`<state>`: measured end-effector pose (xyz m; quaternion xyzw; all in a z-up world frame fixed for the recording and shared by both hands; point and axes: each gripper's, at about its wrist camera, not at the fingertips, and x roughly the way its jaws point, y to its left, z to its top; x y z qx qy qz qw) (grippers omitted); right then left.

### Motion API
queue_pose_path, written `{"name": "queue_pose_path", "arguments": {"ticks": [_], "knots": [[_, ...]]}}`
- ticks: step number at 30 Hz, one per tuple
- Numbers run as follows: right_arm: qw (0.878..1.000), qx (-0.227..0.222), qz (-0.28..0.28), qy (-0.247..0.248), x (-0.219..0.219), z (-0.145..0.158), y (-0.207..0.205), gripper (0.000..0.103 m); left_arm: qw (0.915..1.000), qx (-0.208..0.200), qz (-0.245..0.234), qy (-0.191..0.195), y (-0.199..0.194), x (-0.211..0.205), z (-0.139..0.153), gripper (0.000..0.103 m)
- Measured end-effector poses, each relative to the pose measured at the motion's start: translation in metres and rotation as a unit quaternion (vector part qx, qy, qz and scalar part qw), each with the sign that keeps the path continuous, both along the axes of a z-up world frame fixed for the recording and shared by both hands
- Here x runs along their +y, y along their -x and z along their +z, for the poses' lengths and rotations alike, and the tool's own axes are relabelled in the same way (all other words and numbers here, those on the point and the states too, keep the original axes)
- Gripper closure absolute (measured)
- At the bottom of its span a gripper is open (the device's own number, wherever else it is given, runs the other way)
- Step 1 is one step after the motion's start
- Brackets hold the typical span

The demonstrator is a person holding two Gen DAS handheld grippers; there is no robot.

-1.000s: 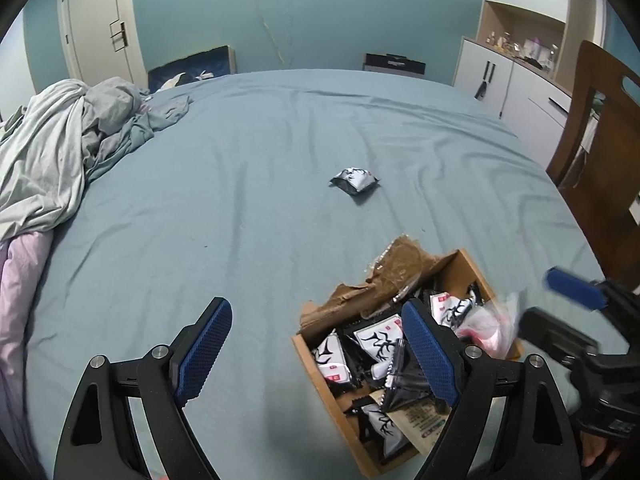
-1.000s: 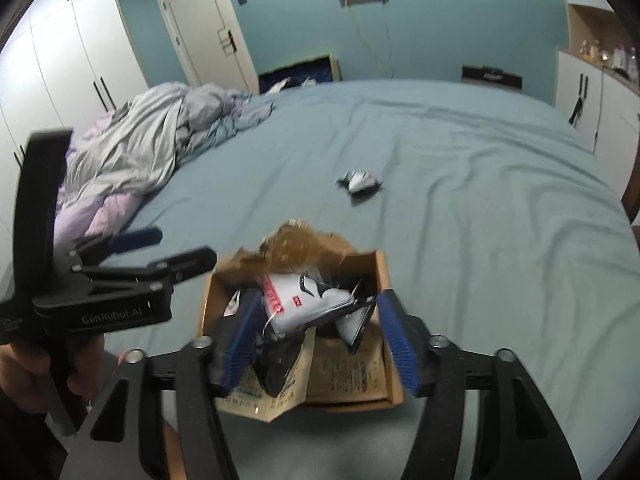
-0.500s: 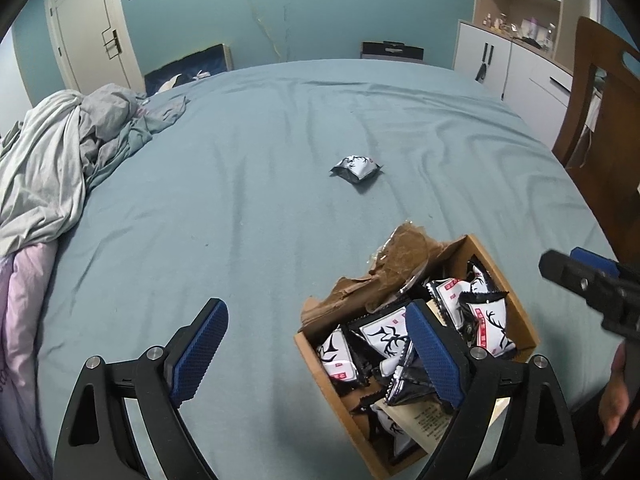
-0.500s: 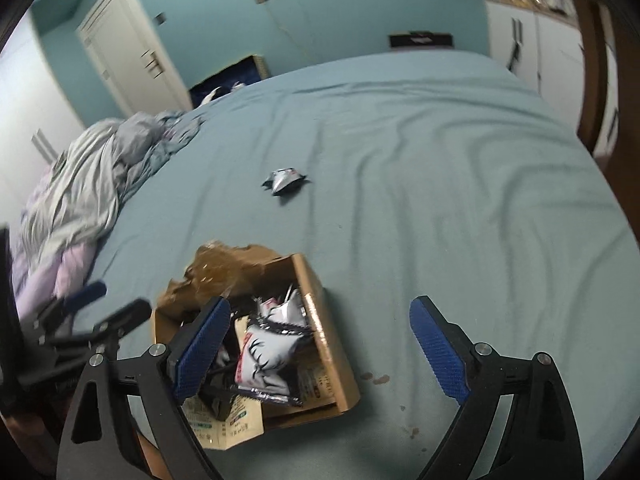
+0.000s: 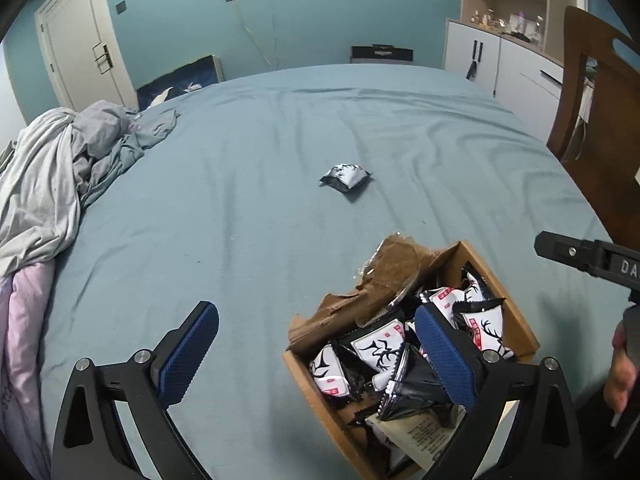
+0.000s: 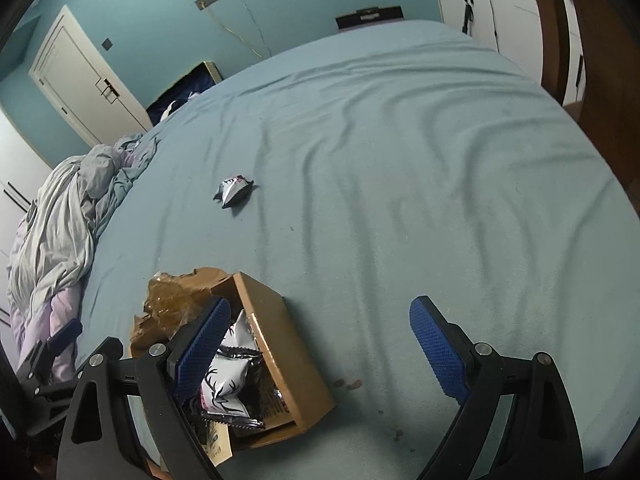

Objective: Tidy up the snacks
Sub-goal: 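Grasp the last white deer-print packet from the bedspread with the left gripper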

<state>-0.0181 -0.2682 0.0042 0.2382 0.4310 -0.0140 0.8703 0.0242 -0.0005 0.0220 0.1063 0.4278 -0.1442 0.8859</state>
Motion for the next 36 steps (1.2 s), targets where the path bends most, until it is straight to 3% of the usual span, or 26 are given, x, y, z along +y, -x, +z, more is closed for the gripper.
{"name": "queue_pose_path", "arguments": {"ticks": [8,15,19,26,30,32,34,35,36], "knots": [[1.0,0.011,0.0,-0.016,-0.005,-0.003,-0.012,0.012,0.999,0.016,-0.041,-0.011,-0.029,-0.026,0.001,0.0],[0.999,0.02,0.015,-0.024,-0.006,-0.009,-0.015,0.012,0.9983,0.032,-0.017,-0.046,-0.104,-0.069,-0.004,0.0],[0.999,0.035,0.02,-0.011,-0.006,-0.016,-0.023,0.012,0.9966,0.081,-0.002,-0.017,-0.155,-0.095,-0.023,0.0],[0.999,0.042,0.025,-0.01,-0.007,-0.023,-0.033,0.012,0.9823,0.181,0.046,-0.011,-0.236,-0.131,-0.076,0.0],[0.998,0.049,0.031,-0.01,-0.009,-0.029,-0.038,0.012,0.9623,0.248,0.093,0.061,-0.267,-0.119,-0.09,0.0],[0.998,0.05,0.031,-0.012,-0.008,-0.029,-0.041,0.012,0.9519,0.278,0.105,0.073,-0.274,-0.112,-0.101,0.001],[0.998,0.051,0.031,-0.012,-0.008,-0.03,-0.045,0.012,0.944,0.304,0.103,0.075,-0.275,-0.109,-0.113,0.025],[0.998,0.052,0.031,-0.012,-0.009,-0.031,-0.045,0.012,0.9409,0.316,0.1,0.069,-0.274,-0.106,-0.119,0.045],[0.998,0.054,0.031,-0.012,-0.009,-0.032,-0.046,0.012,0.9442,0.308,0.097,0.064,-0.273,-0.103,-0.117,0.052]]}}
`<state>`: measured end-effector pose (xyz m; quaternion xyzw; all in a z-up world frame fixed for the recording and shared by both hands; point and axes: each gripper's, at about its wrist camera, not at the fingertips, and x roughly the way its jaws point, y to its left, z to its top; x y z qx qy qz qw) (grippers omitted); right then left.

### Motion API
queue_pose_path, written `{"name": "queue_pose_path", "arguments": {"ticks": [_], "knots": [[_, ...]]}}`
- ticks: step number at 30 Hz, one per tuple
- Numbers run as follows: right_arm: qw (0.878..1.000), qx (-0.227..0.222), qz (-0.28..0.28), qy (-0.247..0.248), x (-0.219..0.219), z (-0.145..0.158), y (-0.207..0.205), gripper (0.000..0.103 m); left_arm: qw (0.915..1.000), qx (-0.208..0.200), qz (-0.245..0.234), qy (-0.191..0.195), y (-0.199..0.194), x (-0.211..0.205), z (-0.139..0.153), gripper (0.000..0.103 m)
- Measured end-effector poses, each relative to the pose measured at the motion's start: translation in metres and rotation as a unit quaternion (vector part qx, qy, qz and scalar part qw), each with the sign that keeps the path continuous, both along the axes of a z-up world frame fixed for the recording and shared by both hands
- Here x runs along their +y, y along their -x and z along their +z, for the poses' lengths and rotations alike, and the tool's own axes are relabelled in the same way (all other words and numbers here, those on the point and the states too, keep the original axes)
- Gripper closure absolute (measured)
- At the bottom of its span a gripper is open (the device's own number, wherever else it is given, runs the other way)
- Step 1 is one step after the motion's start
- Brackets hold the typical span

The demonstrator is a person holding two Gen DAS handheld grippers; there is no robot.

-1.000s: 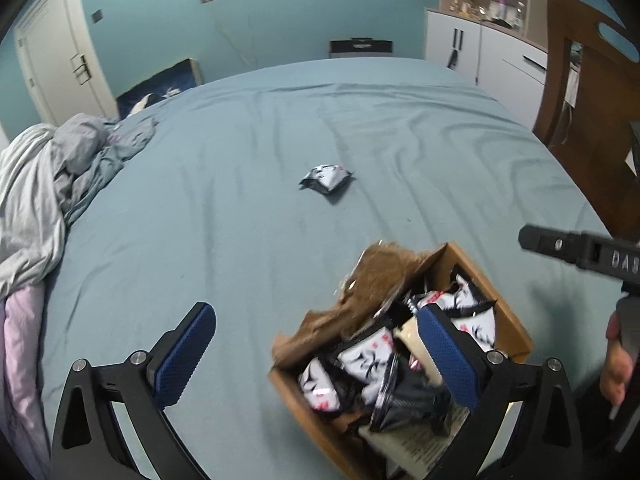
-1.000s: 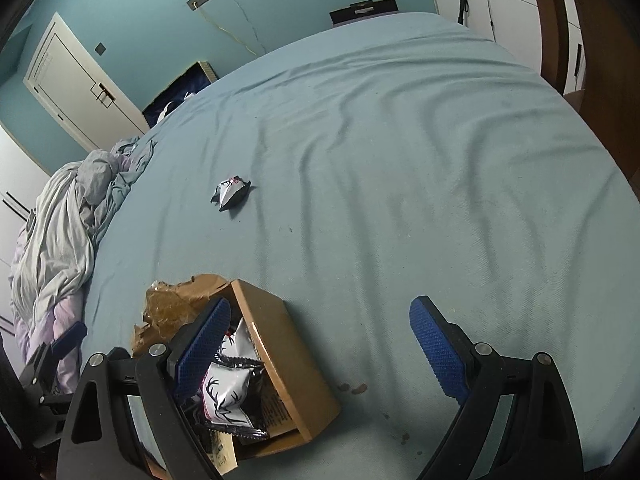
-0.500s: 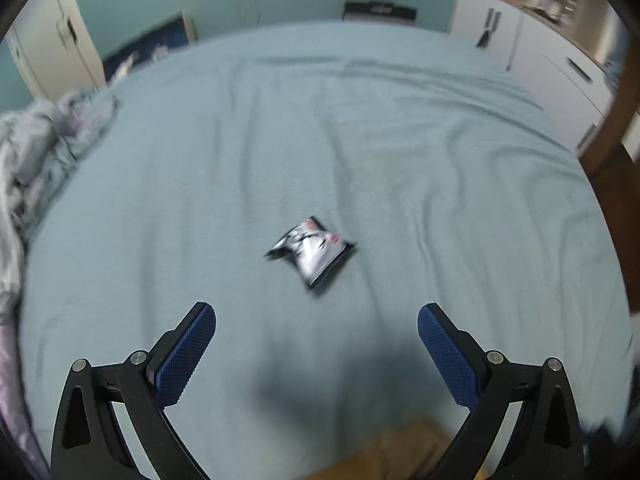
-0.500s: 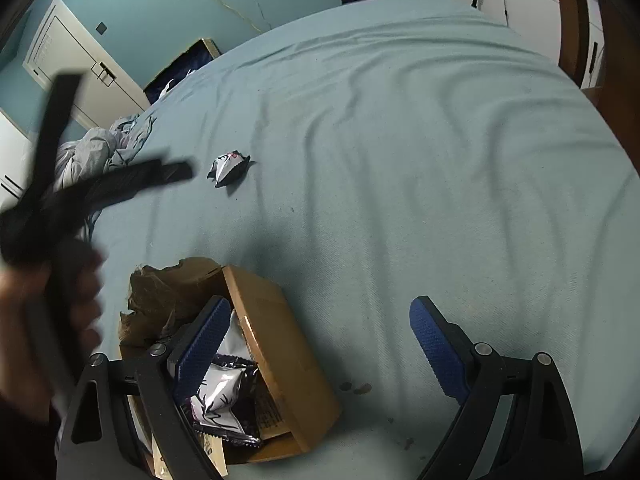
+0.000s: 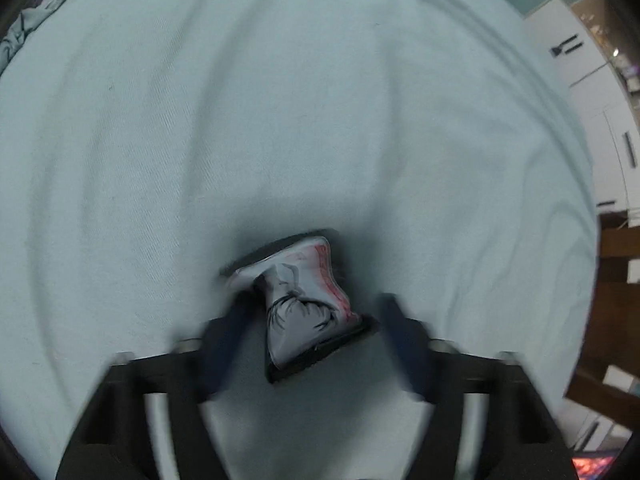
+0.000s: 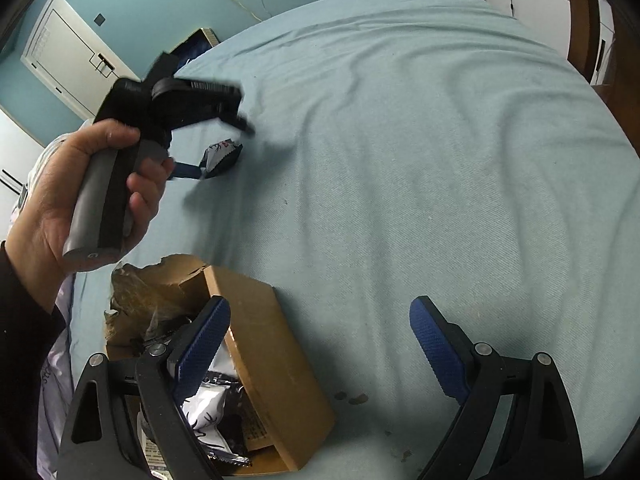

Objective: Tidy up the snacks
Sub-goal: 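Grasp the last white deer-print packet from the bedspread with the left gripper, then carry the white packet over the box and open the left gripper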

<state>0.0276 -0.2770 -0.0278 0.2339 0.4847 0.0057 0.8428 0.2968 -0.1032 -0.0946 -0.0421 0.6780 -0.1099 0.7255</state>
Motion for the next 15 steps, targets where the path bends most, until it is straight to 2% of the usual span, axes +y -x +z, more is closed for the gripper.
{"name": "queue_pose_path", "arguments": {"ticks": [3,5,8,11,15], "knots": [[1.0,0.001,-0.013,-0.002,-0.005,0.001,0.003,0.012,0.9992,-0.012,0.016,0.034,0.008,0.018,0.017,0.055],[1.0,-0.005,-0.019,-0.003,-0.006,0.005,0.006,0.012,0.9987,-0.037,0.024,0.023,0.022,0.03,0.037,0.056],[1.0,-0.013,-0.022,0.009,-0.004,0.011,0.011,0.012,0.9968,-0.079,0.012,0.009,0.053,0.043,0.071,0.056],[0.999,-0.022,-0.028,0.011,-0.004,0.017,0.019,0.012,0.9924,-0.121,-0.017,0.016,0.105,0.058,0.109,0.056],[0.999,-0.032,-0.035,0.005,-0.006,0.023,0.029,0.012,0.986,-0.161,-0.042,0.017,0.183,0.083,0.134,0.056]]}}
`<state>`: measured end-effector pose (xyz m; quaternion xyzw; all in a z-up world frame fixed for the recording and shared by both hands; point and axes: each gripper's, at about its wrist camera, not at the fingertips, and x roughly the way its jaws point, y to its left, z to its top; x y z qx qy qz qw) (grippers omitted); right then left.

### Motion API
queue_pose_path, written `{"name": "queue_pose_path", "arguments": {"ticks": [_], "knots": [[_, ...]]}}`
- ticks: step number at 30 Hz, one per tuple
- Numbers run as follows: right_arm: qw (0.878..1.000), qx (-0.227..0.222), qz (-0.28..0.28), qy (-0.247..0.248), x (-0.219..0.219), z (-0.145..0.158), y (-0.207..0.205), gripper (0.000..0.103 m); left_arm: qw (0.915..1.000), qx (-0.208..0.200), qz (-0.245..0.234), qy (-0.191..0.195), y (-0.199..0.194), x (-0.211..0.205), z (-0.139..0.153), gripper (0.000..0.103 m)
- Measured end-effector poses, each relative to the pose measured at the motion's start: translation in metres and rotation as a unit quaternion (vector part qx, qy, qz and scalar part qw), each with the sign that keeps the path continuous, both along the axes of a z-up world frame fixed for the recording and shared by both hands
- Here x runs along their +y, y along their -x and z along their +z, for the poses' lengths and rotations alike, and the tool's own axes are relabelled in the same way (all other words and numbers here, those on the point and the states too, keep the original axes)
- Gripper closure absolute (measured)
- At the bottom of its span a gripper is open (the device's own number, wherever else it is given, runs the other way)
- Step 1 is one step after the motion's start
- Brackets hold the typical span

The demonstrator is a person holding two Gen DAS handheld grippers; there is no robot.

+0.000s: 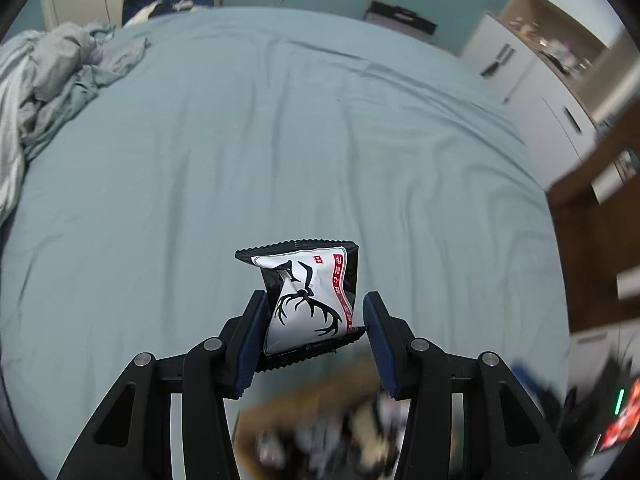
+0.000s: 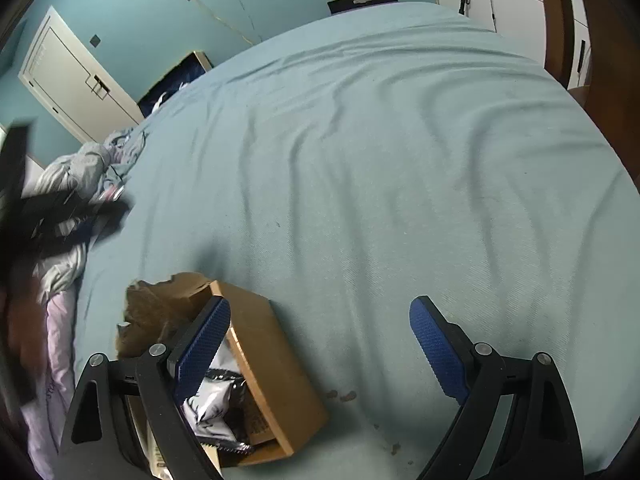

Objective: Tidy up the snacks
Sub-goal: 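Carry the white packet over the box and open the left gripper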

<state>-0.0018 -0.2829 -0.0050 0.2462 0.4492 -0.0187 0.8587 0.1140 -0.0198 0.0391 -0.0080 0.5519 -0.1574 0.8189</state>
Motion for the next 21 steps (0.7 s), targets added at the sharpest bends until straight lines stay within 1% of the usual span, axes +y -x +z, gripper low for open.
{"name": "queue_pose_path", "arguments": {"ticks": [1,3,4,5,7,8,9,10,11,13,14,15,16,18,19,20,21], "knots": [[1.0,-0.002,0.002,0.001,0.0,0.003,0.003,0.012,1.0,-0.006,-0.003,-0.002,0.009,0.004,0.002,0.056],[1.0,-0.008,0.007,0.005,-0.004,0.011,0.007,0.012,0.9996,-0.015,-0.025,-0.003,0.052,0.008,0.001,0.055],[1.0,-0.014,0.006,0.006,-0.006,0.014,0.01,0.012,0.9993,-0.016,-0.033,-0.003,0.056,0.003,0.0,0.055],[1.0,-0.02,0.005,0.005,-0.011,0.018,0.014,0.012,0.9988,-0.022,-0.045,-0.003,0.067,0.002,-0.002,0.054],[1.0,-0.029,0.007,0.004,-0.013,0.021,0.022,0.012,0.9965,-0.04,-0.073,-0.01,0.088,-0.002,-0.004,0.05],[1.0,-0.029,0.01,0.005,-0.012,0.024,0.025,0.012,0.9953,-0.049,-0.083,-0.014,0.091,-0.005,-0.005,0.046],[0.999,-0.03,0.012,0.006,-0.011,0.024,0.028,0.012,0.9933,-0.059,-0.097,-0.021,0.096,-0.007,-0.006,0.032],[0.999,-0.033,0.014,0.009,-0.009,0.026,0.032,0.012,0.992,-0.065,-0.105,-0.027,0.099,-0.011,-0.007,0.024],[0.999,-0.035,0.018,0.013,-0.006,0.028,0.035,0.012,0.9904,-0.074,-0.112,-0.033,0.102,-0.014,-0.006,0.013],[0.998,-0.033,0.045,0.018,-0.002,0.033,0.04,0.012,0.9892,-0.086,-0.114,-0.032,0.11,-0.011,-0.003,0.006],[0.997,-0.029,0.063,0.017,0.001,0.036,0.043,0.012,0.9887,-0.092,-0.114,-0.032,0.111,-0.009,-0.003,0.0],[0.995,-0.026,0.089,0.021,0.005,0.04,0.049,0.012,0.9875,-0.104,-0.113,-0.034,0.115,-0.003,-0.005,0.0],[0.993,-0.034,0.111,0.033,0.008,0.045,0.056,0.012,0.9856,-0.121,-0.108,-0.047,0.119,0.003,-0.009,0.0],[0.986,-0.065,0.128,0.08,0.016,0.051,0.073,0.012,0.9844,-0.134,-0.09,-0.07,0.126,0.01,-0.018,0.0],[0.984,-0.076,0.126,0.101,0.019,0.052,0.08,0.012,0.9859,-0.126,-0.079,-0.076,0.129,0.014,-0.021,0.0],[0.983,-0.082,0.122,0.108,0.022,0.051,0.084,0.012,0.9876,-0.116,-0.073,-0.076,0.128,0.018,-0.023,0.0],[0.984,-0.083,0.121,0.102,0.024,0.049,0.085,0.012,0.989,-0.11,-0.068,-0.073,0.125,0.022,-0.022,0.0]]}}
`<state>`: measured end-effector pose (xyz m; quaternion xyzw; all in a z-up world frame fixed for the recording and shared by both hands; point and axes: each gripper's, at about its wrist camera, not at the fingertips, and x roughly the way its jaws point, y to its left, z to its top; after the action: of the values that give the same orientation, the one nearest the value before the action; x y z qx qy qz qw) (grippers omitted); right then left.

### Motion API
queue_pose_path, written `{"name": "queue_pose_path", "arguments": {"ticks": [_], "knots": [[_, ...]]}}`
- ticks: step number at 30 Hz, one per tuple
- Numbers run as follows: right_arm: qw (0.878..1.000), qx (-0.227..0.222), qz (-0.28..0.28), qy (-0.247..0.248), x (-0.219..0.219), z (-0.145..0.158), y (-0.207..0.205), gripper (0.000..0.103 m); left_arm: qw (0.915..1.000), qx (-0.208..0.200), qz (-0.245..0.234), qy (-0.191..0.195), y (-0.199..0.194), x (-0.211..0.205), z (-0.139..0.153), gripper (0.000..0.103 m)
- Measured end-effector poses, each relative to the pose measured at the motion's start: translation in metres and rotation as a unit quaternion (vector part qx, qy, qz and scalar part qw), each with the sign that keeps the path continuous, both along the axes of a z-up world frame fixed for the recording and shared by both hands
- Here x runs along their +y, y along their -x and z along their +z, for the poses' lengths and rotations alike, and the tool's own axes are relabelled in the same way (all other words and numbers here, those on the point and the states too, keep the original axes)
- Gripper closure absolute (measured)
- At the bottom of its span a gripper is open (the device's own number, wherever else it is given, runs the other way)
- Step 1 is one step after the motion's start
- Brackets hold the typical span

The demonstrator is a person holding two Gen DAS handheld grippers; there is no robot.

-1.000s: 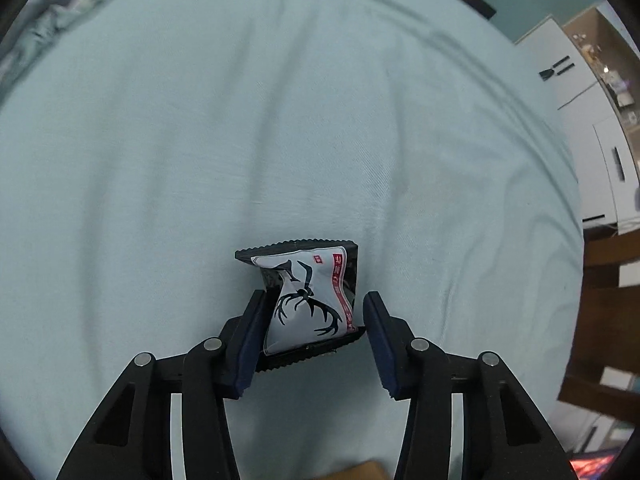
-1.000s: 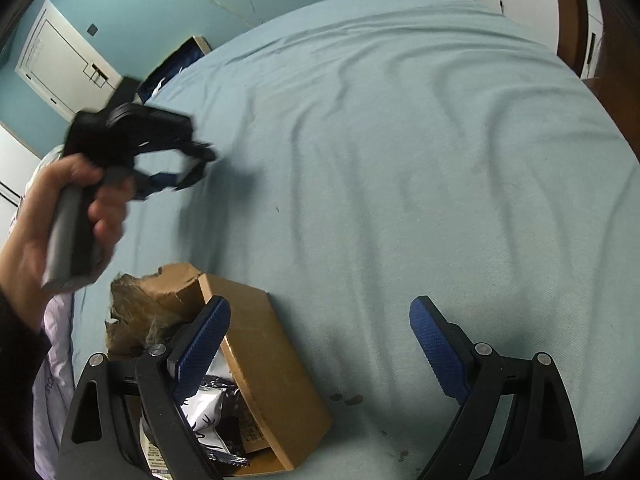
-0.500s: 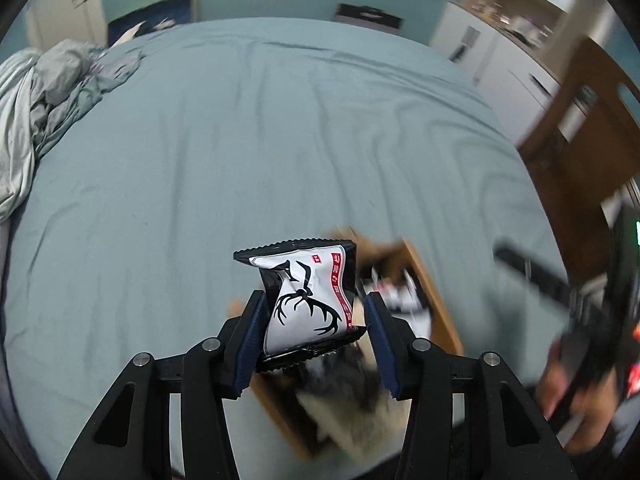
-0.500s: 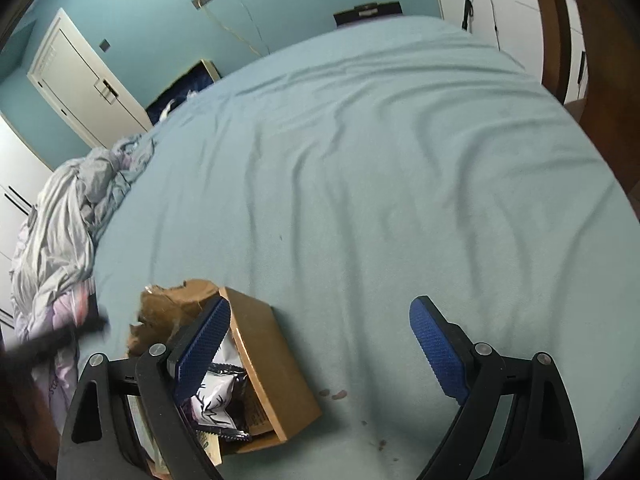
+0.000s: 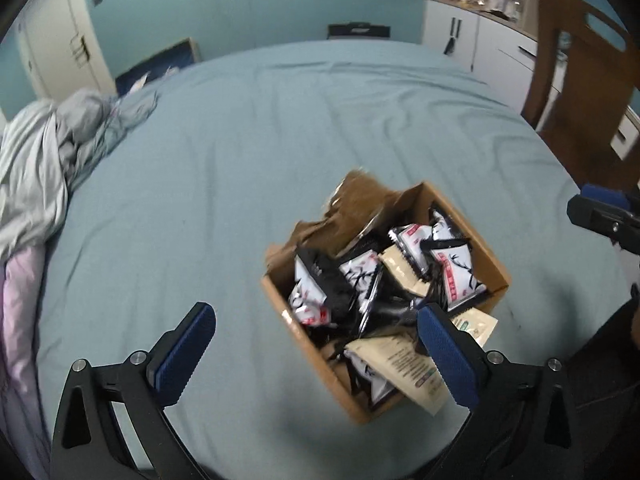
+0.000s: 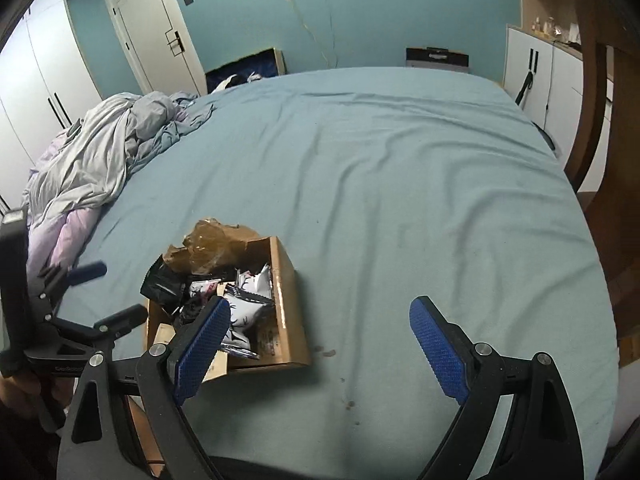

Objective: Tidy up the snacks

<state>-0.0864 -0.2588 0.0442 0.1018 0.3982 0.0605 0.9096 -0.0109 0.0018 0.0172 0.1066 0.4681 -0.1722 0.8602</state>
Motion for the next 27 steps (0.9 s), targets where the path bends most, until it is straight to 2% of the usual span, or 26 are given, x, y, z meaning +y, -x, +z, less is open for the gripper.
{"name": "queue_pose_path", "arguments": {"ticks": [3,4,6,9,19,27], "knots": [[0.999,0.02,-0.004,-0.046,0.008,-0.013,-0.009,0.012,0.9996,-0.021,0.021,0.0,-0.002,0.008,0.011,0.0],[0.999,0.024,-0.003,-0.043,0.01,-0.015,-0.012,0.012,0.9991,-0.033,0.027,0.0,-0.002,0.01,0.015,0.0],[1.0,0.026,0.014,-0.004,0.024,-0.022,-0.016,0.012,0.9984,-0.043,0.037,-0.008,-0.003,0.013,0.016,0.0],[0.998,0.034,0.026,0.043,0.036,-0.022,-0.027,0.012,0.9986,-0.036,0.039,-0.006,-0.007,0.016,0.013,0.0],[0.997,0.042,0.038,0.057,0.044,-0.027,-0.043,0.012,0.9991,-0.019,0.037,-0.012,-0.01,0.007,0.002,0.0],[0.996,0.046,0.041,0.06,0.044,-0.027,-0.041,0.012,0.9988,-0.028,0.018,-0.037,-0.005,-0.009,-0.001,0.0]]}}
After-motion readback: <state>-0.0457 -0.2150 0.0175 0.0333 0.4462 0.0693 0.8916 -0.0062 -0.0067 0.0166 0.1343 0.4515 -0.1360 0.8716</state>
